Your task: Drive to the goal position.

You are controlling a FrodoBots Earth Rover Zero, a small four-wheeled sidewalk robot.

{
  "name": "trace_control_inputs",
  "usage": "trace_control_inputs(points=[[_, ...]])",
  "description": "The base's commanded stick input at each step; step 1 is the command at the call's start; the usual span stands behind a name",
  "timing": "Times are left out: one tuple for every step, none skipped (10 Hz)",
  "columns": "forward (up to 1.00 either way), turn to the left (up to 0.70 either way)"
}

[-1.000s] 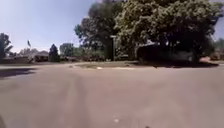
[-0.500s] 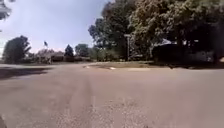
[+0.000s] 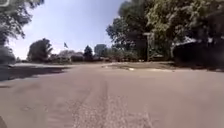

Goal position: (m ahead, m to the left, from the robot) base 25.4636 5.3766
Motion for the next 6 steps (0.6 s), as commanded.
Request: trace_control_inputs(points=[[0.70,0.00],[0.70,0.00],[0.70,0.00],[0.70,0.00],[0.70,0.00],[0.70,0.00]])
